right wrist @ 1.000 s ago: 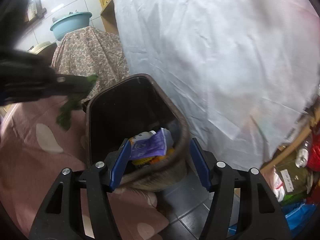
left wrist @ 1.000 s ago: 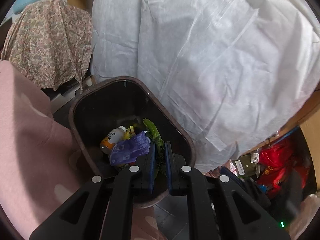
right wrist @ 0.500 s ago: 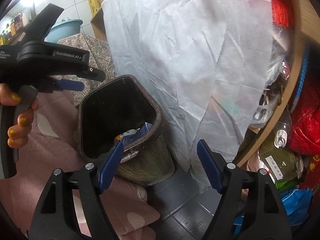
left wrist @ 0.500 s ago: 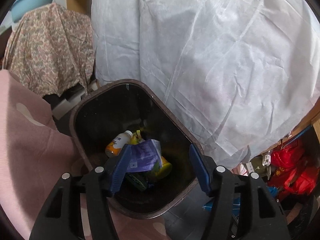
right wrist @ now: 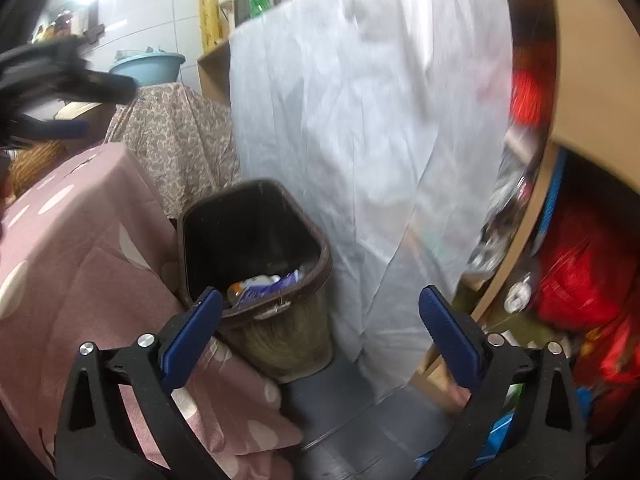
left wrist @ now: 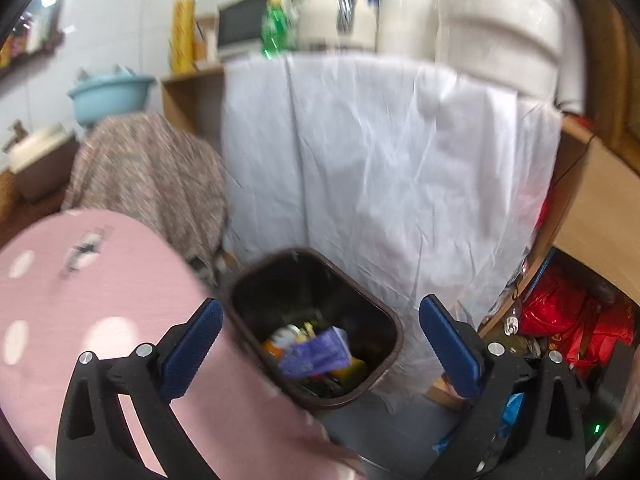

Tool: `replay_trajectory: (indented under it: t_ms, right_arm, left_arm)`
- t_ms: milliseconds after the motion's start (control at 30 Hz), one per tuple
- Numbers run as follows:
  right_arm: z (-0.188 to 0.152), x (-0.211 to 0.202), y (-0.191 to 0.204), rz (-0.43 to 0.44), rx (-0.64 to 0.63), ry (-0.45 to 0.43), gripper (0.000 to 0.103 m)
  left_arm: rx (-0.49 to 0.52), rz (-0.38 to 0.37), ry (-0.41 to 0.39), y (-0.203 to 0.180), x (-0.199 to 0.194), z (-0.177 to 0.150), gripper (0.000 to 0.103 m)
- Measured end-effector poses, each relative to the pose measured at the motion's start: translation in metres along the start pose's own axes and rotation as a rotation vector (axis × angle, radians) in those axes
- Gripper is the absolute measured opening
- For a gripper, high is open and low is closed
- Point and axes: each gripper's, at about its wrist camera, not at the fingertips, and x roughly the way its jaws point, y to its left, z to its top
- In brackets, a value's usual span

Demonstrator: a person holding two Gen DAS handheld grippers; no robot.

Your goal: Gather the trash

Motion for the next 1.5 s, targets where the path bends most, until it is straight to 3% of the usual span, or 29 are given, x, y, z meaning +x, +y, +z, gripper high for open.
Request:
replay_trajectory:
  t_ms: [100,267,367,500,667,833,1033,1500]
  right_arm:
    - [0.007,-0.023,0.013,-0.002,-0.022,-0.036,0.097]
    - [0.020,-0.076,0.046,0.077,-0.064,-0.134,0.097]
    - [0.025,-0.110,0.072,0.148,-0.097,-0.204,0.097]
    - [0.027,-0.153,0.105,0.275,-0.125,-0.268,0.097]
    - [0.015,-0.194,0.131,0.338,-0.128,-0.300,0.097]
    - [-0.004,-0.228,0.145,0.293,-0.198,-0.357,0.097]
    - [-0.018,-0.257,0.148,0.325,-0.205,-0.375,0.097]
    - [-0.021,-0.273,0.152,0.386,-0.220,-0.391,0.097]
  left_arm:
    - [0.020,0.067,-0.091,0.010,-0.045,-0.010,0.098]
    - [0.043,0.170,-0.209,0.032,-0.118,-0.039,0.098]
    - [0.007,0.257,-0.273,0.045,-0.159,-0.058,0.098]
    - [-0.072,0.369,-0.316,0.063,-0.207,-0.085,0.098]
    - [-0.144,0.453,-0.327,0.072,-0.247,-0.114,0.098]
    - [-0.170,0.474,-0.336,0.068,-0.271,-0.135,0.098]
    - [-0.190,0.504,-0.343,0.060,-0.288,-0.157,0.098]
    - [-0.216,0.507,-0.361,0.056,-0.306,-0.174,0.098]
